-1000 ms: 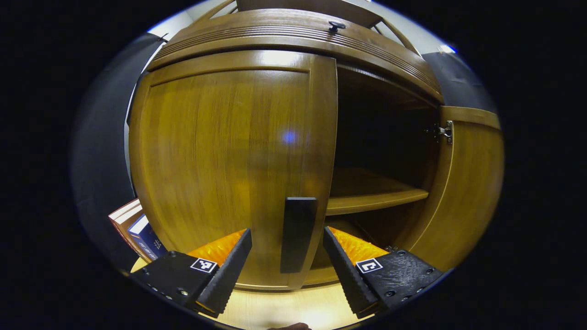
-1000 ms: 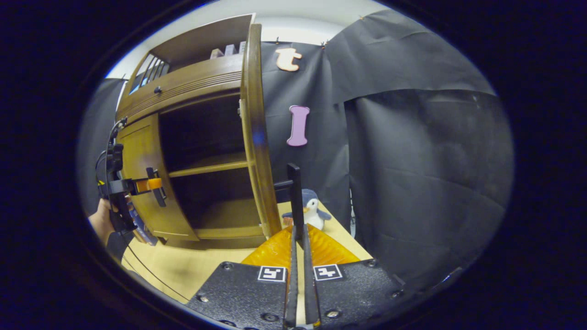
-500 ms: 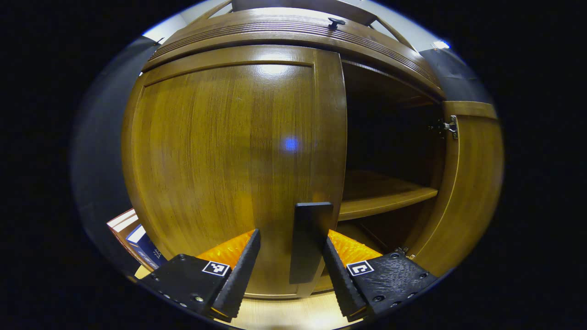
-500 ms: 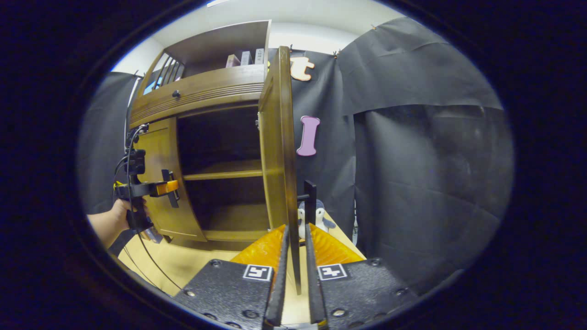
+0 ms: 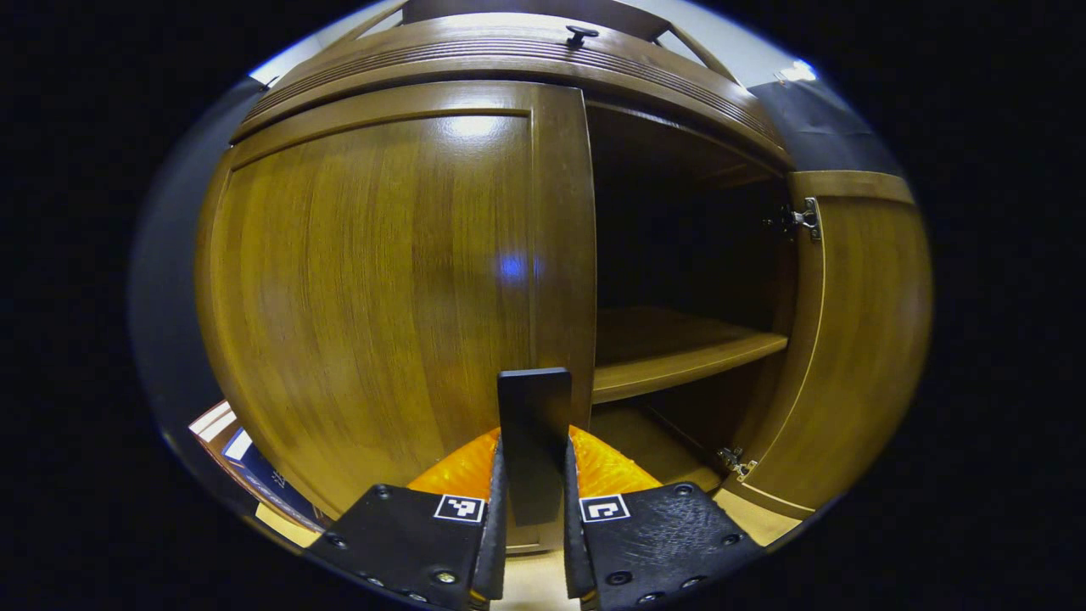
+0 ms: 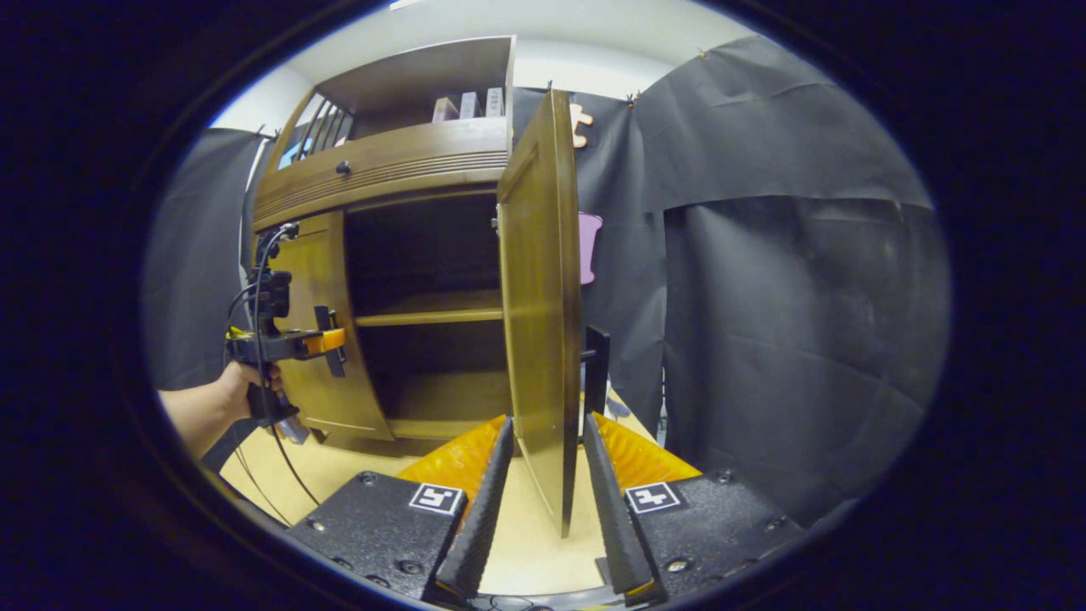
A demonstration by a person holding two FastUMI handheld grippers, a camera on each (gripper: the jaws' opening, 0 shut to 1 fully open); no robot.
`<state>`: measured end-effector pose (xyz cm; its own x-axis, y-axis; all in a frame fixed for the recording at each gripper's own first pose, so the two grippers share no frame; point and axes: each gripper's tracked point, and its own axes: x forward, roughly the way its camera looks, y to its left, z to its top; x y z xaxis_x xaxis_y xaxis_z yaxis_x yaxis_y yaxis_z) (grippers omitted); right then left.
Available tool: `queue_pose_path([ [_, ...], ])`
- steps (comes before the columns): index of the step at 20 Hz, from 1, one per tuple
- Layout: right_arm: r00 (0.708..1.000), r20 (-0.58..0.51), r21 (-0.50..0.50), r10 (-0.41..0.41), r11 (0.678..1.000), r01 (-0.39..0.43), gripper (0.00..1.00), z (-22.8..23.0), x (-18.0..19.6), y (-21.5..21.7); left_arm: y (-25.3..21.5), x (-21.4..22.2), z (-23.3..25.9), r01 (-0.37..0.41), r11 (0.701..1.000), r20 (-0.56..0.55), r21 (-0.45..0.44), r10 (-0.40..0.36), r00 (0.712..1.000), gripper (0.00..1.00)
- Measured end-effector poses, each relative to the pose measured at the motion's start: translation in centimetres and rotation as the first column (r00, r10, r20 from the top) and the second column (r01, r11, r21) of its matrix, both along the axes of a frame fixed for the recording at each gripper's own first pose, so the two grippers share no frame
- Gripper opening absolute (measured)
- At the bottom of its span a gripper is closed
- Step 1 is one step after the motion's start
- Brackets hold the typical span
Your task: Open the right door of the double-door shoe cabinet with the right hand, and open the left door with the left hand.
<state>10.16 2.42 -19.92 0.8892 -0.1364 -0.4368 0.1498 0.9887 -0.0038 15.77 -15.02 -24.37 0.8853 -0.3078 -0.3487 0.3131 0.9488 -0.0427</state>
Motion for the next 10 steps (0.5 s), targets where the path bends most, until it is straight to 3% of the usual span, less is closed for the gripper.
queue_pose_path([
  [2,1.0,0.0,-0.008,0.019,1.0,-0.019,0.57,0.2,0.0,0.4,0.0,0.0,0.1,-0.012,1.0,-0.004,-0.014,0.012,1.0,0.27],
  [3,0.999,0.003,-0.011,0.033,0.999,-0.033,0.57,0.3,-0.1,0.7,0.0,0.0,0.0,-0.009,1.0,-0.007,-0.011,0.009,1.0,0.2],
  [10,0.993,-0.001,-0.033,0.121,0.992,-0.121,0.59,0.6,1.6,3.8,0.3,-1.0,0.2,-0.009,1.0,-0.026,-0.029,0.009,1.0,0.2],
])
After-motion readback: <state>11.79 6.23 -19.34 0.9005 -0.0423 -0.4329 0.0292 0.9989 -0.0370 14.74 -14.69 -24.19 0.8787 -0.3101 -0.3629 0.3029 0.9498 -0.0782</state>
